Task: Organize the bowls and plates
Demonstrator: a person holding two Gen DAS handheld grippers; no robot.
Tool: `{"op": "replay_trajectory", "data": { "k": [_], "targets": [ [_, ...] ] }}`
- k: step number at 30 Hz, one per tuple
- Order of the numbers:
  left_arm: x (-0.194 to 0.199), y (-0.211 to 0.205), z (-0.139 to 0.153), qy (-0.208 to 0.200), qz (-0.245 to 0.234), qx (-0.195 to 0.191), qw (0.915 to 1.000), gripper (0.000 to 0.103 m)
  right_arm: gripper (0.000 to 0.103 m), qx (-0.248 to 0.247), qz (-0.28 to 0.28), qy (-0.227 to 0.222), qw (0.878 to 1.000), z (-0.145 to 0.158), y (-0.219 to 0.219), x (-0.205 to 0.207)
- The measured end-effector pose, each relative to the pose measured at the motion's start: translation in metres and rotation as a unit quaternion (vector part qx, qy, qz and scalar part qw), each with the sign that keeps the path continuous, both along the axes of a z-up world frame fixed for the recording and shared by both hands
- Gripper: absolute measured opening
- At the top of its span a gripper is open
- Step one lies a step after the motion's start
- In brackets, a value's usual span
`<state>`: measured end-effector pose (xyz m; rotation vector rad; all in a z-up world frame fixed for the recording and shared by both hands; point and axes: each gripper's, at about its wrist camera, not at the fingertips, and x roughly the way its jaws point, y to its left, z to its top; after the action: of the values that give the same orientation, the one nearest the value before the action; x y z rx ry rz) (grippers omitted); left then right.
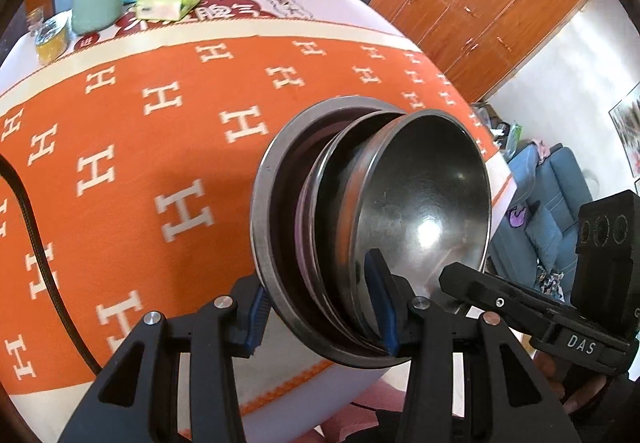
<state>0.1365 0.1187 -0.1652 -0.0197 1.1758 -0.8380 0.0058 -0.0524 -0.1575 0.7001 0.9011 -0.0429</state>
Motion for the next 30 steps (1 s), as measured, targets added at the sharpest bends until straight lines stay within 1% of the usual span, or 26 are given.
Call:
{"op": "replay_trajectory", "data": {
  "k": [7,16,24,30],
  "targets": [
    [-0.007,-0.039,0.005,0.002,0.004,-0.004,1.0000,0.043,0.031,-0.008,0.009,0.010,1.000,0.005,-0.037,0.001],
    [-0.012,-0.092,-0.007,0.025,0.016,0.003,0.9995,0.043,0.031,-0.005,0.024,0.039,0.999,-0.004,-0.092,0.003],
    [-0.016,-0.132,-0.028,0.052,0.047,0.025,0.9972,0.043,0.031,0.007,0.057,0.069,0.996,-0.023,-0.134,0.012],
    [-0.018,-0.144,-0.037,0.061,0.086,0.038,0.9937,0.042,0.031,0.012,0.096,0.077,0.992,-0.032,-0.152,0.022]
  ]
}}
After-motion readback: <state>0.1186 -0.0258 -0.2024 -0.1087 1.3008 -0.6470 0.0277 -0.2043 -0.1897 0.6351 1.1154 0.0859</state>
